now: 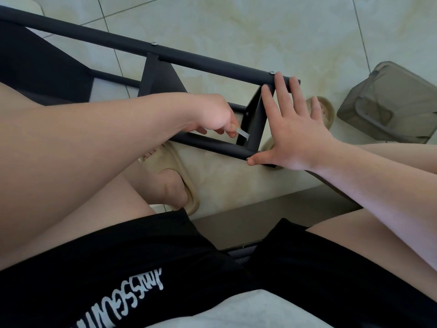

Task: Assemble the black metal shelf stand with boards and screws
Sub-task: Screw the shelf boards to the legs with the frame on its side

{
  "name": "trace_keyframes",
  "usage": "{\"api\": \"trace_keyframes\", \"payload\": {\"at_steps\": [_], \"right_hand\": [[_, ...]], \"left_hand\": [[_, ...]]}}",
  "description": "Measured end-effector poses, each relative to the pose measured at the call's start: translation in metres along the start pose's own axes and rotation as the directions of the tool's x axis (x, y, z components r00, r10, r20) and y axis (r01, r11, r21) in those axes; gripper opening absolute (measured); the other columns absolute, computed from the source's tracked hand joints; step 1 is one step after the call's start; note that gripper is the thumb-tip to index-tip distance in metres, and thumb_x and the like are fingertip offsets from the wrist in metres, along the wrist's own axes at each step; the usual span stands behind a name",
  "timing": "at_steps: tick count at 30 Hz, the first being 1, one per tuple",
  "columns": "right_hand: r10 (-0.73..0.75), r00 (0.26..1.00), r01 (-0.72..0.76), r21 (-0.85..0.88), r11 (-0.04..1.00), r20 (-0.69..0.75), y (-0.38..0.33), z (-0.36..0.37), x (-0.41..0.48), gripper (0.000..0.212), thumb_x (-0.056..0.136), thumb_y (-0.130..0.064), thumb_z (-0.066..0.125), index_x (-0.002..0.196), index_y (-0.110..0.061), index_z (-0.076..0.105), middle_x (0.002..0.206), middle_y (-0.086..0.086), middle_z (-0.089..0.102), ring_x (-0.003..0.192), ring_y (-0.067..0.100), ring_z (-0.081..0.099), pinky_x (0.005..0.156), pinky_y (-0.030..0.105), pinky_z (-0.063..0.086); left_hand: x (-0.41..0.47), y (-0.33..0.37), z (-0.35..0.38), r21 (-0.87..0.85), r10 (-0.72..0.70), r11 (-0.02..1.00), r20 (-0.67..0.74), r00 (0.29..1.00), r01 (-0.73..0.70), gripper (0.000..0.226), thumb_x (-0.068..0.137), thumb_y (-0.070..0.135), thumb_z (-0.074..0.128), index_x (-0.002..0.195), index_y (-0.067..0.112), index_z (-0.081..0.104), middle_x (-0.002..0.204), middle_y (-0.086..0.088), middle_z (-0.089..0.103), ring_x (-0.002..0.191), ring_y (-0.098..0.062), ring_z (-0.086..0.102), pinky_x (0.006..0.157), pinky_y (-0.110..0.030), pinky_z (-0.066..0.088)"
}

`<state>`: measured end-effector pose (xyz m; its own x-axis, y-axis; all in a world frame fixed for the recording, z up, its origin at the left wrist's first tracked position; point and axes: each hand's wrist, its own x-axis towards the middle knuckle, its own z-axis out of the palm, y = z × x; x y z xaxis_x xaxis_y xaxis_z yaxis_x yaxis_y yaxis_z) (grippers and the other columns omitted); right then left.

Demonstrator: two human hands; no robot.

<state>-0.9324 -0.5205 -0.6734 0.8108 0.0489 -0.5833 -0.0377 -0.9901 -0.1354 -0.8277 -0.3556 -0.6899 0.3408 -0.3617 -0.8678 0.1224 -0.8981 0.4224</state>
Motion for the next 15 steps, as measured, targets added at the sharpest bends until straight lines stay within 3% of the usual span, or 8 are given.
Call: {"api": "trace_keyframes", "payload": {"at_steps": [5, 10, 12, 15], "right_hand": [[0.002, 1.0, -0.002, -0.01, 1.0, -0.005, 0.0, 0.0, 0.001, 0.144, 0.063, -0.087, 0.065, 0.157, -0.018, -0.02, 0.161, 0.002, -0.036, 0.15, 0.029, -0.029, 0.121, 0.063, 0.001], [-0.002, 1.0, 0.002, -0.003, 1.0, -0.018, -0.001, 0.001, 0.0, 0.144, 0.063, -0.086, 0.066, 0.157, -0.018, -0.018, 0.162, 0.002, -0.034, 0.151, 0.03, -0.027, 0.121, 0.064, 0.003], [-0.001, 1.0, 0.001, -0.002, 1.0, -0.008, -0.001, -0.001, 0.0, 0.144, 0.062, -0.086, 0.067, 0.158, -0.019, -0.018, 0.162, 0.002, -0.034, 0.151, 0.03, -0.027, 0.121, 0.064, 0.003], [0.004, 0.999, -0.003, -0.015, 1.0, 0.042, 0.002, -0.013, 0.001, 0.142, 0.062, -0.086, 0.066, 0.159, -0.021, -0.015, 0.164, 0.0, -0.03, 0.153, 0.027, -0.023, 0.121, 0.063, 0.002]], "left_hand": [[-0.002, -0.003, 0.002, 0.077, 0.038, 0.996, 0.017, 0.999, -0.039, 0.015, 0.093, 0.012, 0.061, 0.09, 0.018, 0.074, 0.119, -0.015, 0.068, 0.091, -0.021, 0.049, 0.074, -0.032, 0.034], [-0.007, 0.0, 0.002, 0.174, 0.077, 0.982, 0.015, 0.997, -0.078, 0.013, 0.092, 0.012, 0.064, 0.086, 0.02, 0.072, 0.096, 0.004, 0.067, 0.097, -0.019, 0.054, 0.076, -0.026, 0.04], [-0.009, 0.003, 0.001, 0.238, 0.085, 0.968, -0.005, 0.996, -0.081, 0.011, 0.091, 0.012, 0.063, 0.093, 0.013, 0.073, 0.095, 0.002, 0.065, 0.096, -0.024, 0.057, 0.075, -0.03, 0.044], [-0.013, 0.008, -0.011, 0.375, 0.073, 0.926, -0.069, 0.995, -0.042, 0.022, 0.09, 0.011, 0.055, 0.1, 0.003, 0.072, 0.088, -0.013, 0.064, 0.073, -0.026, 0.051, 0.065, -0.033, 0.04]]}}
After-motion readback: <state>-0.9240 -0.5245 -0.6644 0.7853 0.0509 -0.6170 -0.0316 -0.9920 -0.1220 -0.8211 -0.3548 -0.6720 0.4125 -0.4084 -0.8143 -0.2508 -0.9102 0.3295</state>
